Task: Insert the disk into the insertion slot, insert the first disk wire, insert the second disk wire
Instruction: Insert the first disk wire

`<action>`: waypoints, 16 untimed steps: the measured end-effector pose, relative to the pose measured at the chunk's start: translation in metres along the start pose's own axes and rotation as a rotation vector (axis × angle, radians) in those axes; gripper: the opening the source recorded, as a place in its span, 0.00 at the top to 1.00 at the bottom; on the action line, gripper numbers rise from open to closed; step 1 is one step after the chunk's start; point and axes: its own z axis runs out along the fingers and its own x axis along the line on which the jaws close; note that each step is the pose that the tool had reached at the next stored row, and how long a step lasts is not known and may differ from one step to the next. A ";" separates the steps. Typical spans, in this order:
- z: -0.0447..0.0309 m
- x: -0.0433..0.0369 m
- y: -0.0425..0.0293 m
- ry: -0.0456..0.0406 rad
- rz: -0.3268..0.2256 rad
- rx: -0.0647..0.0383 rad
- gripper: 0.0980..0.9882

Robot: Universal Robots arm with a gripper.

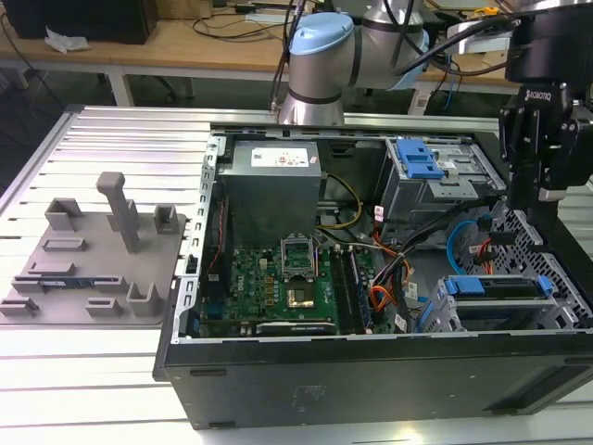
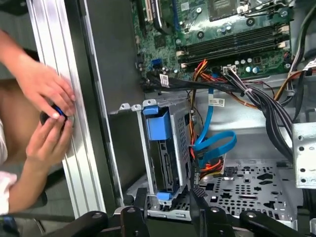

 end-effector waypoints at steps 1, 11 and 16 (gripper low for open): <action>0.0007 -0.0017 0.0003 -0.0010 -0.006 0.003 0.59; 0.0136 -0.0157 -0.0030 0.0089 0.005 -0.064 0.59; 0.0230 -0.0202 -0.0032 0.0091 0.004 -0.067 0.59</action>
